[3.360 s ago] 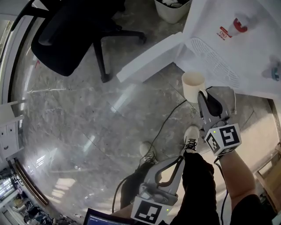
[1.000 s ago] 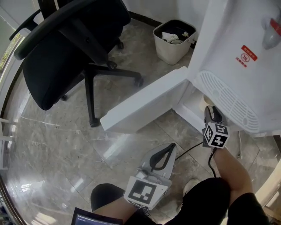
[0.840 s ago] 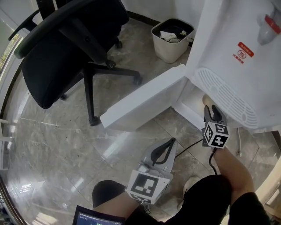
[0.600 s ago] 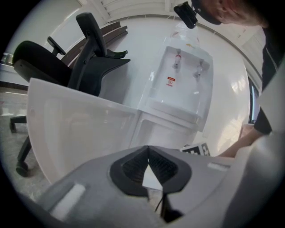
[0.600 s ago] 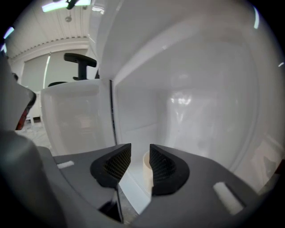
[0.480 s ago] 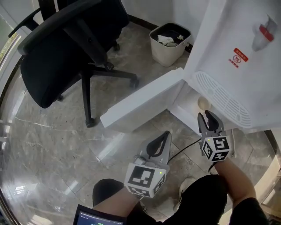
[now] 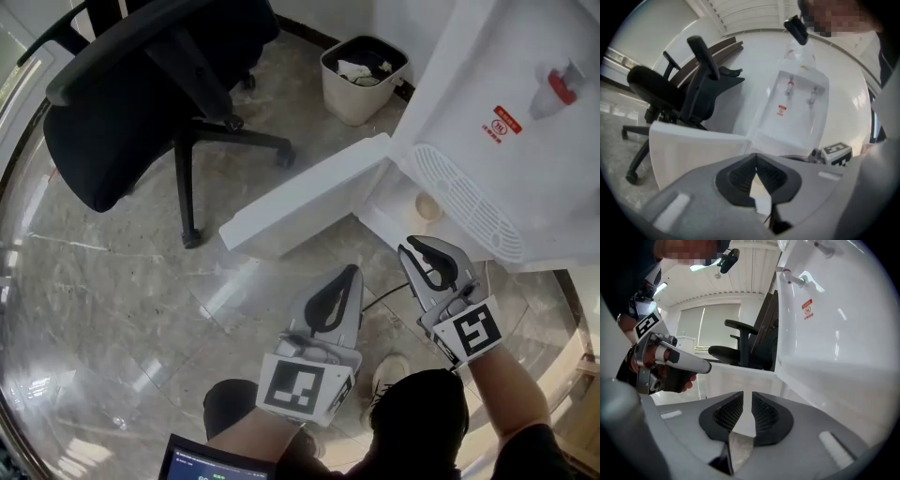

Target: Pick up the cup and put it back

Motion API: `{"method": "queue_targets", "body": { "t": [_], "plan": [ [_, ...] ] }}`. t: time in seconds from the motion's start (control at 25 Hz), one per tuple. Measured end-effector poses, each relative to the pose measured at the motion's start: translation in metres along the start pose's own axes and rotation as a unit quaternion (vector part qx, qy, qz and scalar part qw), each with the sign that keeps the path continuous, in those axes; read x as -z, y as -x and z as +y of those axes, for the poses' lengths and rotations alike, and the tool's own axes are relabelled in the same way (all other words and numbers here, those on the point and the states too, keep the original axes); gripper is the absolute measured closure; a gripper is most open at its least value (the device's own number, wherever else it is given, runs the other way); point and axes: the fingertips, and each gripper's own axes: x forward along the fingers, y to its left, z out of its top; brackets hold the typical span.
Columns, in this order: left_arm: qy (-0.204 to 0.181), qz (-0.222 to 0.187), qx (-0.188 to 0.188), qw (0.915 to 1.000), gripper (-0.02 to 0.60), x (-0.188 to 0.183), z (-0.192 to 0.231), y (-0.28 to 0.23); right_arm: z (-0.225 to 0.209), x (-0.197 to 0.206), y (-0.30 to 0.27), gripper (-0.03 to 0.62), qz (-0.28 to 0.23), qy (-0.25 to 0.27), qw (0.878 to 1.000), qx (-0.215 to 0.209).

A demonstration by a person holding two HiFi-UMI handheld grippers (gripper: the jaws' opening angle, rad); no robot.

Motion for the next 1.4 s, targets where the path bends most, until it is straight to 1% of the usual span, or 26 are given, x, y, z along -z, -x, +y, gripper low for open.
{"method": "queue_targets", "body": {
  "t": [0.08, 0.12, 0.2, 0.28, 0.48, 0.56, 0.68, 0.76, 0.92, 1.04, 1.12, 1.24, 1.4],
  "plan": [
    [-0.009, -0.006, -0.008, 0.9999, 0.577, -0.019, -0.015, 0.013, 0.011, -0.031, 0.012, 0.531, 0.001, -0.015, 1.000, -0.012],
    [-0.014, -0.002, -0.015, 0.9998, 0.577, -0.026, -0.021, 0.022, 0.018, -0.048, 0.020, 0.531, 0.005, -0.021, 1.000, -0.019],
    [-0.025, 0.022, -0.035, 0.9988, 0.577, -0.037, -0.034, 0.043, 0.033, -0.082, 0.043, 0.531, 0.021, -0.037, 0.998, -0.035],
    [-0.028, 0.050, -0.050, 0.9971, 0.577, -0.056, -0.049, 0.064, 0.042, -0.116, 0.070, 0.531, 0.038, -0.067, 0.996, -0.043],
    [-0.016, 0.077, -0.053, 0.9955, 0.577, -0.136, -0.102, 0.121, 0.062, -0.201, 0.134, 0.526, 0.080, -0.142, 0.986, -0.031],
    [-0.012, 0.088, -0.048, 0.9949, 0.577, -0.169, -0.122, 0.147, 0.074, -0.245, 0.149, 0.526, 0.079, -0.163, 0.983, -0.028],
    [-0.013, 0.098, -0.041, 0.9943, 0.577, -0.219, -0.143, 0.183, 0.087, -0.317, 0.162, 0.526, 0.055, -0.187, 0.981, -0.022],
    [-0.013, 0.105, -0.036, 0.9937, 0.577, -0.249, -0.163, 0.210, 0.093, -0.370, 0.182, 0.526, 0.037, -0.196, 0.980, -0.015],
    [-0.031, 0.094, -0.015, 0.9950, 0.577, -0.322, -0.202, 0.250, 0.100, -0.463, 0.222, 0.526, -0.006, -0.207, 0.978, 0.016],
    [-0.038, 0.083, 0.013, 0.9957, 0.577, -0.360, -0.224, 0.268, 0.104, -0.513, 0.250, 0.526, -0.040, -0.198, 0.978, 0.057],
    [-0.049, 0.076, 0.041, 0.9951, 0.577, -0.380, -0.238, 0.276, 0.107, -0.532, 0.269, 0.527, -0.054, -0.203, 0.973, 0.095],
    [-0.066, 0.070, 0.083, 0.9919, 0.577, -0.397, -0.255, 0.284, 0.112, -0.547, 0.298, 0.528, -0.070, -0.214, 0.963, 0.145],
    [-0.070, 0.066, 0.113, 0.9890, 0.577, -0.411, -0.277, 0.289, 0.131, -0.554, 0.340, 0.528, -0.080, -0.223, 0.955, 0.181]
  ]
}}
